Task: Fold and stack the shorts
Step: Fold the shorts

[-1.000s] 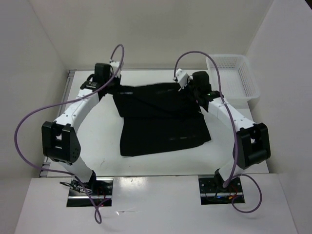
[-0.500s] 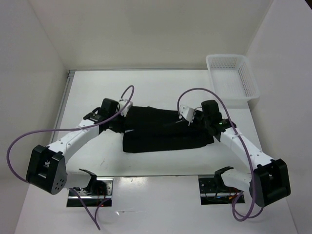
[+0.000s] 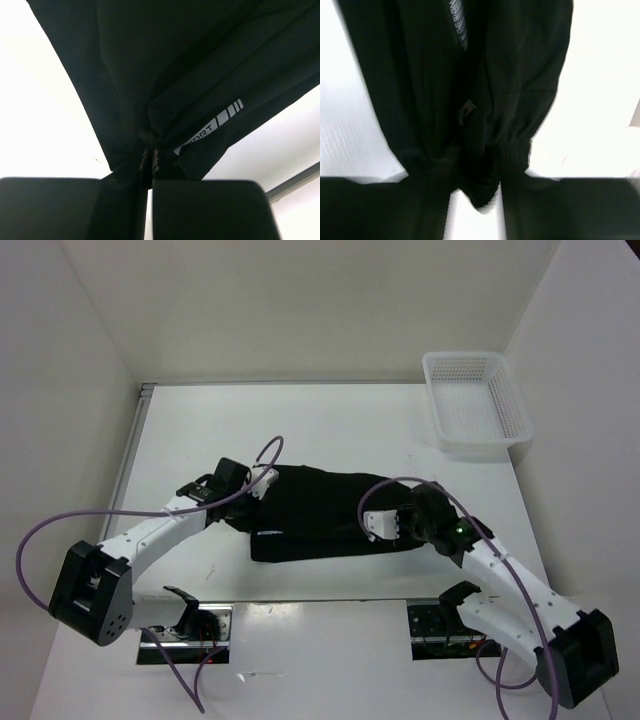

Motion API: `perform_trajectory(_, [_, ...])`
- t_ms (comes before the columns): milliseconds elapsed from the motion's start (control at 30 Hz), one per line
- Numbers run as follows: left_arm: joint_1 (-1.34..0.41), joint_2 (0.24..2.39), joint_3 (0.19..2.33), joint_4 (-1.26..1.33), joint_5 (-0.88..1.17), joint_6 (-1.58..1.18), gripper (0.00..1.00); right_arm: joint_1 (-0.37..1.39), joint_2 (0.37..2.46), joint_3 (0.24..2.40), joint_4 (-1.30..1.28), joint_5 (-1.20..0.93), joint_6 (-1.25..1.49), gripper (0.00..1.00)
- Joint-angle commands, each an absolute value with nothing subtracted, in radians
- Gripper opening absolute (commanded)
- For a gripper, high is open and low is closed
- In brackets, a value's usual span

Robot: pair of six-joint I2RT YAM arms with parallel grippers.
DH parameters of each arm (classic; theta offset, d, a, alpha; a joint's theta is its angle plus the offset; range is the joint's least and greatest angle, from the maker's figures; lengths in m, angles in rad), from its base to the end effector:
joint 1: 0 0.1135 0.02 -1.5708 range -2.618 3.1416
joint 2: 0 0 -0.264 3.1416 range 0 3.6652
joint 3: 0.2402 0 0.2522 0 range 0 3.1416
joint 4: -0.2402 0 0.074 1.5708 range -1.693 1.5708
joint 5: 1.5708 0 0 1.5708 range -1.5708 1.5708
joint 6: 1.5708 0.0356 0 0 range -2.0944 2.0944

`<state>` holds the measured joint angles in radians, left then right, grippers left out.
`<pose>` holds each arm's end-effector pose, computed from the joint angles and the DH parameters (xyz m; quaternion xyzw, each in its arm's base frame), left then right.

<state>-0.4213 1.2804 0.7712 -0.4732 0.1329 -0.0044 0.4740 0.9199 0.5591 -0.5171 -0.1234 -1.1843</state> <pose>0.2246 -0.1058 0.2085 0.2165 0.9303 -0.1232 0.2694 0.1584 0.0862 0.2091 -0.7064 0.6187 -0.0635 0.3379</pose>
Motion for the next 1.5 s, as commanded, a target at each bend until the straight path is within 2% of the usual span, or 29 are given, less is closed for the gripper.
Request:
perform_trajectory(0, [-0.426,1.243,0.747,-0.494,0.152,0.0,0.05,0.489,0.796,0.499,-0.641,-0.117,-1.339,0.49])
perform_trajectory(33, [-0.426,1.243,0.747,-0.505,0.164,0.0,0.09,0.489,0.711,0.458,-0.662,-0.104,-1.426,0.67])
perform_trajectory(100, [-0.436,1.243,0.747,-0.532,0.176,0.0,0.2,0.489,0.613,0.411,-0.722,-0.095,-1.509,0.7])
perform_trajectory(200, [-0.436,1.243,0.738,-0.554,0.187,0.0,0.24,0.489,0.418,0.457,-0.849,-0.155,-1.575,0.76])
perform_trajectory(267, [-0.436,1.243,0.738,-0.583,0.187,0.0,0.31,0.489,0.348,0.509,-0.893,-0.25,-1.56,0.81])
perform_trajectory(333, [-0.436,1.243,0.747,-0.623,0.201,0.0,0.35,0.489,0.401,0.598,-0.902,-0.306,-1.516,0.82])
perform_trajectory(367, [-0.436,1.243,0.747,-0.623,0.201,0.0,0.42,0.489,0.446,0.624,-0.885,-0.307,-1.488,0.82])
perform_trajectory(400, [-0.436,1.255,0.747,-0.632,0.201,0.0,0.42,0.489,0.5,0.674,-0.852,-0.307,-1.439,0.82])
perform_trajectory(467, [-0.436,1.268,0.771,-0.644,0.192,0.0,0.46,0.489,0.714,0.78,-0.783,-0.296,-1.286,0.82])
perform_trajectory(500, [-0.436,1.279,0.772,-0.666,0.192,0.0,0.46,0.489,0.797,0.828,-0.782,-0.307,-1.234,0.82])
perform_trajectory(533, [-0.436,1.279,0.785,-0.681,0.192,0.0,0.46,0.498,0.968,0.881,-0.782,-0.346,-1.11,0.82])
perform_trajectory(567, [-0.436,1.279,0.796,-0.696,0.192,0.0,0.46,0.499,1.05,0.994,-0.782,-0.372,-1.053,0.82])
perform_trajectory(700, [-0.436,1.29,0.796,-0.719,0.178,0.0,0.47,0.511,1.328,1.17,-0.883,-0.486,-0.89,0.8])
perform_trajectory(867, [-0.436,1.29,0.805,-0.73,0.199,0.0,0.47,0.633,1.289,1.04,-0.908,-0.408,-0.937,0.8])
perform_trajectory(967, [-0.445,1.311,0.805,-0.73,0.209,0.0,0.39,0.71,1.279,0.965,-0.924,-0.347,-0.895,0.8])
perform_trajectory(1000, [-0.445,1.322,0.805,-0.73,0.209,0.0,0.33,0.719,1.267,0.942,-0.898,-0.283,-0.841,0.8])
perform_trajectory(1067, [-0.455,1.322,0.805,-0.741,0.23,0.0,0.31,0.729,1.258,0.884,-0.816,-0.217,-0.828,0.79])
perform_trajectory(1100, [-0.466,1.322,0.814,-0.761,0.23,0.0,0.32,0.729,1.258,0.867,-0.78,-0.145,-0.799,0.77])
perform_trajectory(1133, [-0.466,1.322,0.815,-0.779,0.23,0.0,0.39,0.729,1.258,0.856,-0.719,-0.121,-0.776,0.76])
perform_trajectory(1200, [-0.479,1.322,0.848,-0.857,0.239,0.0,0.46,0.64,1.27,0.87,-0.703,-0.15,-0.73,0.72])
perform_trajectory(1300, [-0.479,1.313,0.882,-0.949,0.239,0.0,0.47,0.499,1.325,0.952,-0.692,-0.225,-0.648,0.69])
perform_trajectory(1467, [-0.479,1.27,0.952,-1.06,0.236,0.0,0.48,0.39,1.384,1.005,-0.597,-0.193,-0.494,0.61])
